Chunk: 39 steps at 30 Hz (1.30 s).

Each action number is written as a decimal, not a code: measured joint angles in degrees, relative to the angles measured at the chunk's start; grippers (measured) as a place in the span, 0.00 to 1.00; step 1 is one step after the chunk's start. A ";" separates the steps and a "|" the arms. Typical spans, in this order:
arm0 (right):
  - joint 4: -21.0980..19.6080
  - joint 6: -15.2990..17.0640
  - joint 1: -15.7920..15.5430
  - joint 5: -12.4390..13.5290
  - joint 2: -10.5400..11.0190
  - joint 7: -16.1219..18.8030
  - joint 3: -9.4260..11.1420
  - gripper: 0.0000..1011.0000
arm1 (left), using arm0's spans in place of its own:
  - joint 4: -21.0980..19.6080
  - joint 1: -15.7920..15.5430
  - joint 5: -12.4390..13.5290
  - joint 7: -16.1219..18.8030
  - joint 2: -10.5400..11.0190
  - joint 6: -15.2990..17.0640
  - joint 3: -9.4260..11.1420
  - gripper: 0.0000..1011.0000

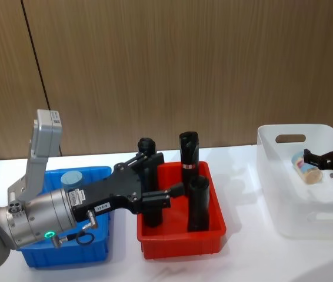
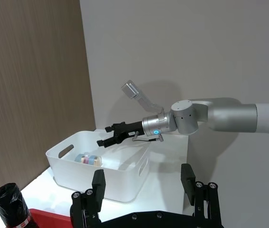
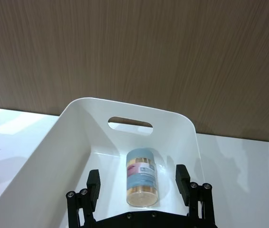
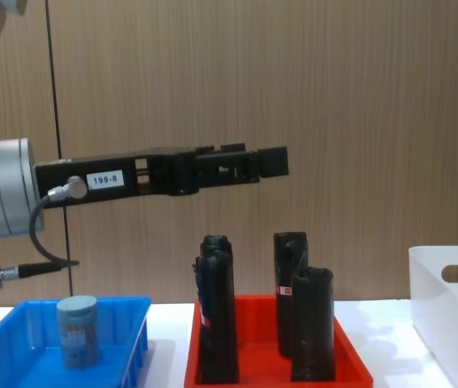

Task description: Pick the cotton swabs from the blue box and place them into the white box.

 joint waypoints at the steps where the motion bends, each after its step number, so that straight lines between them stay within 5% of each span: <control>1: 0.00 0.00 0.00 0.00 0.00 0.00 0.00 0.99 | 0.00 0.00 0.00 0.00 0.00 0.00 0.00 0.99; 11: -2.36 -0.21 -1.62 0.10 0.00 -0.12 0.00 0.99 | -0.32 0.37 0.80 1.93 -0.08 -0.19 0.25 0.99; 39: -23.15 -2.98 -16.30 2.23 -0.01 -2.51 -0.35 0.99 | -4.44 4.31 9.52 23.40 -1.11 -2.71 3.08 0.99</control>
